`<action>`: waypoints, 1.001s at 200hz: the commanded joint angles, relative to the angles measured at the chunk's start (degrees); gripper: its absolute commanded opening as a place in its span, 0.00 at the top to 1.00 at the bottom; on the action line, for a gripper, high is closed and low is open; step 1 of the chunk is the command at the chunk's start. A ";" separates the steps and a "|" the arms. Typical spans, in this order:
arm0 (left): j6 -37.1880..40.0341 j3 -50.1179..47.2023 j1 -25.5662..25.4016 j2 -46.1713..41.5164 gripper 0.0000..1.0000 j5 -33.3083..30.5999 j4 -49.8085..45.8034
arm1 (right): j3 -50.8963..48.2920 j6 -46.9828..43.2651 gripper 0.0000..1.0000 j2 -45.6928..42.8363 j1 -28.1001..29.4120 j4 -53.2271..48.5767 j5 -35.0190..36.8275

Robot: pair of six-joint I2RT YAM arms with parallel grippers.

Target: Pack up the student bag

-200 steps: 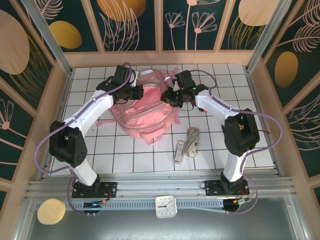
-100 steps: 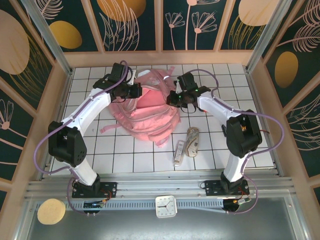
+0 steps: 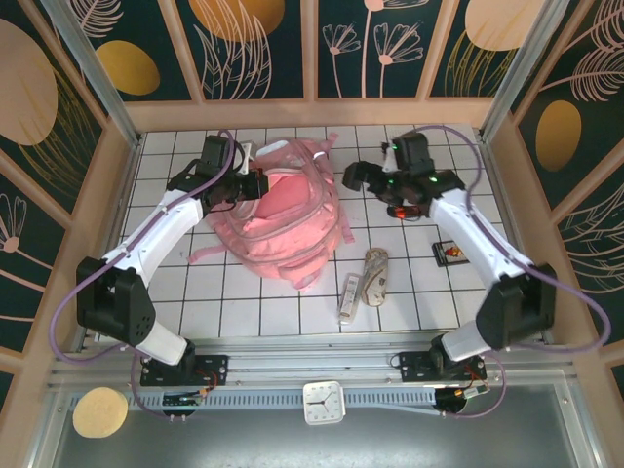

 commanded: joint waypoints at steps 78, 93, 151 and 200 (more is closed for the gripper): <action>-1.82 -0.89 -0.02 -2.66 1.00 1.72 6.84 | -16.47 0.67 0.01 3.82 6.77 -16.15 10.02; -1.63 -1.00 0.02 -2.84 1.00 1.88 6.75 | -15.94 1.54 0.01 6.64 8.41 -14.64 10.67; -1.19 -1.91 -0.24 -3.84 1.00 1.87 6.14 | -12.75 2.57 0.02 16.21 9.11 -12.36 15.86; -0.83 -3.00 -2.19 -4.08 1.00 0.58 5.62 | -13.67 1.70 0.35 17.39 7.75 -10.82 15.53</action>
